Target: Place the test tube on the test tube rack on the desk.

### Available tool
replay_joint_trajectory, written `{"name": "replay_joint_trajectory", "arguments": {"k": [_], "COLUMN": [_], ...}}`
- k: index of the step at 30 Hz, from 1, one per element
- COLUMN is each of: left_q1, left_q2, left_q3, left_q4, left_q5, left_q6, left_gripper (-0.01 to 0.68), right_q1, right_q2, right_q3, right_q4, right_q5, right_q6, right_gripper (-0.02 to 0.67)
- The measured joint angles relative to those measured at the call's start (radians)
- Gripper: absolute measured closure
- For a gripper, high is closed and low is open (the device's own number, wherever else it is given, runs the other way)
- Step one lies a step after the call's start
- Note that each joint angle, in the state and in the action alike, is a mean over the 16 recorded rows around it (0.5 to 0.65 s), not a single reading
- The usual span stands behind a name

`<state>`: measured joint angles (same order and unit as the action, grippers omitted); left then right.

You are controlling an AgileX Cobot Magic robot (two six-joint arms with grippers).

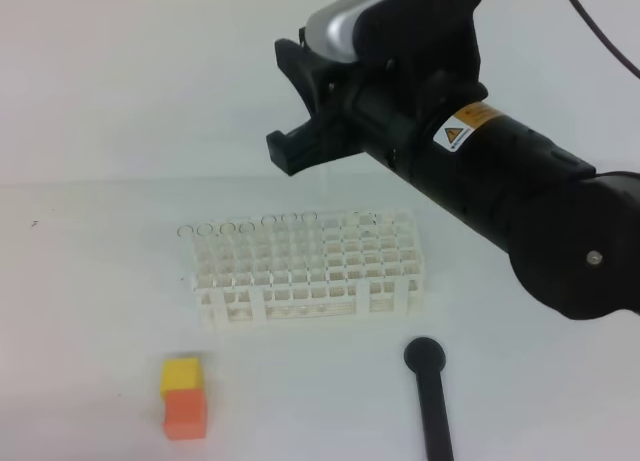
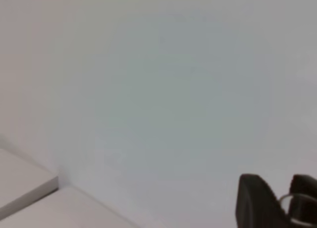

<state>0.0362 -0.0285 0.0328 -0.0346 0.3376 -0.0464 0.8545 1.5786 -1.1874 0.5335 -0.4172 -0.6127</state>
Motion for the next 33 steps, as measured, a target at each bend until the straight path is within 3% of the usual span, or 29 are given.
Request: {"name": "replay_joint_trajectory", "arguments": {"k": [11,22,28,33], "left_q1": [0.0,0.0,0.0,0.0], "left_q2": [0.001,0.002,0.002,0.002], "left_q3": [0.0,0.0,0.0,0.0], "left_q4": [0.0,0.0,0.0,0.0], "left_q5": [-0.009,-0.009,-0.009,-0.009], "left_q6": [0.004,0.01,0.01,0.01], "left_gripper": [0.673,0.673,0.673,0.673], "right_q1": [-0.007,-0.019,-0.037,-0.057], "right_q2": [0.08,0.137,0.129,0.111], "right_q3": [0.002,0.002,0.002,0.002], "right_q4": [-0.065,-0.004,-0.134,-0.382], "right_q5": [-0.138,-0.116,-0.07,0.001], "right_q6": [0.025,-0.056,0.078,0.32], "right_gripper": [0.529,0.529,0.529,0.529]}}
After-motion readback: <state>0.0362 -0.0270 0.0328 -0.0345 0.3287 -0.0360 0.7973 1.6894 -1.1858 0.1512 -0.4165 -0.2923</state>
